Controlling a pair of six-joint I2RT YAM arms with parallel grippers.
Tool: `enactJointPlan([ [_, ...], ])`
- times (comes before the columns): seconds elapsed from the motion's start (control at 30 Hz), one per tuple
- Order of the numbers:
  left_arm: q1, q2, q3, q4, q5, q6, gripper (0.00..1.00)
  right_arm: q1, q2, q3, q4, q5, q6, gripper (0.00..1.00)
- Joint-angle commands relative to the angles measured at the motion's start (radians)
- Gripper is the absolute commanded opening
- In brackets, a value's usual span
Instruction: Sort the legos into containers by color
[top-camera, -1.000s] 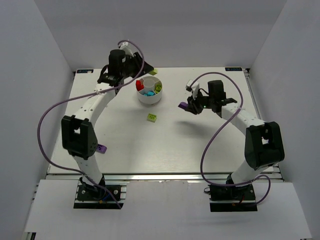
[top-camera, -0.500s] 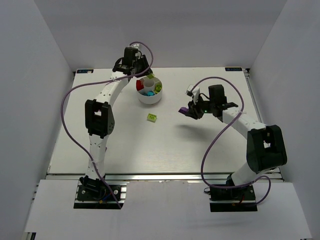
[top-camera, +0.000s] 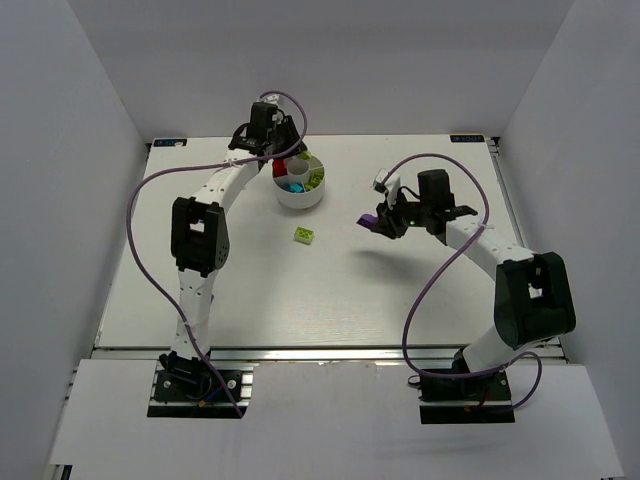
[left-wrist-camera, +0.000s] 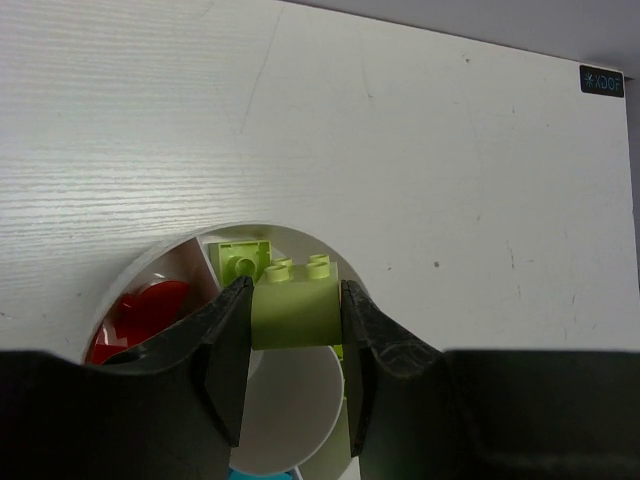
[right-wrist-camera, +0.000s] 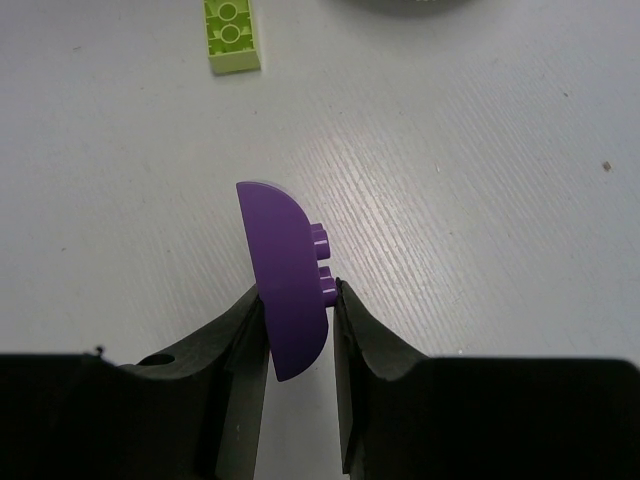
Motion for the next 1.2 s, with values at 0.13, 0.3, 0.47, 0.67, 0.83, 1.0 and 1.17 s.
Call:
enactJointPlan([
  [0.13,-0.001,-0.103,-0.070,0.123,0.036,-0.034,0.00,-0.003,-0.042,-0.022,0.021,-0.021,-0.004,0.00],
  [0.3,-0.001,-0.042,-0.001,0.048,0.012,-0.010,0.02,-0.001,-0.041,-0.017,0.022,-0.021,-0.002,0.00],
  [0.47,-0.003,-0.025,-0.001,0.016,-0.008,0.006,0.29,-0.003,-0.036,-0.016,0.022,-0.022,0.001,0.00],
  [0.67,-0.003,-0.022,0.005,0.014,-0.025,0.012,0.56,-0.001,-0.031,-0.005,0.016,-0.022,0.001,0.00],
  [0.83,-0.003,-0.019,0.056,0.016,-0.024,0.004,0.63,-0.003,-0.030,0.001,0.005,-0.021,-0.010,0.00],
  [1.0,-0.001,-0.052,0.107,0.016,-0.024,0.006,0.63,-0.001,-0.030,0.012,-0.025,-0.045,-0.032,0.00],
  [1.17,-0.003,-0.253,-0.070,0.031,-0.021,0.039,0.59,0.011,-0.036,0.027,-0.059,-0.085,-0.093,0.00],
])
